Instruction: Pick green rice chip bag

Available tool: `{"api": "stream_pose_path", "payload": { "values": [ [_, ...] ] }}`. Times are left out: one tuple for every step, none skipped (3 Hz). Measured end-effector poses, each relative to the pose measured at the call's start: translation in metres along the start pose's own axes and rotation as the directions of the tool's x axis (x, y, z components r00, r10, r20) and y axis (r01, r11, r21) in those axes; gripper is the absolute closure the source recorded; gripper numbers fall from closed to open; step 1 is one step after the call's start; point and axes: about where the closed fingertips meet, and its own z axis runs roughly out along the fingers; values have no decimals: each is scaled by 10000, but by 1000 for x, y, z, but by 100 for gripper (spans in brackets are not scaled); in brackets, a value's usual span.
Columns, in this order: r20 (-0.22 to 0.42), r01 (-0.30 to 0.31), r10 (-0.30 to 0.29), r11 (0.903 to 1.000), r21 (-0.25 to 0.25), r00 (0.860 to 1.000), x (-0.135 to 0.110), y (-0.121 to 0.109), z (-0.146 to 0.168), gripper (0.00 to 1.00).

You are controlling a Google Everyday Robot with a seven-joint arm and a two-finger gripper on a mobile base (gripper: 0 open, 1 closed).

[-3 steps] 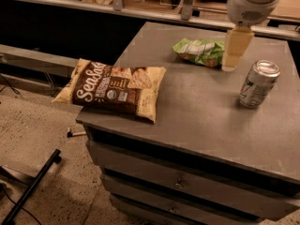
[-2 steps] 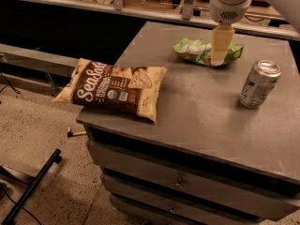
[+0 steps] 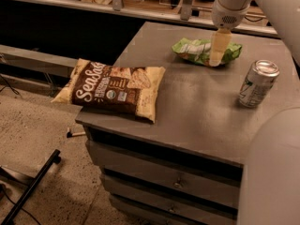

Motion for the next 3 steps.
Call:
{"api": "stream_pose_path", "payload": {
  "values": [
    [833, -276, 311, 9987, -428, 9960, 5, -5, 20, 0],
    [1266, -457, 541, 9966, -682, 9905, 8, -8, 35, 0],
    [1202, -718, 821, 9935, -884, 9893, 21, -10, 50, 16]
  ]
}}
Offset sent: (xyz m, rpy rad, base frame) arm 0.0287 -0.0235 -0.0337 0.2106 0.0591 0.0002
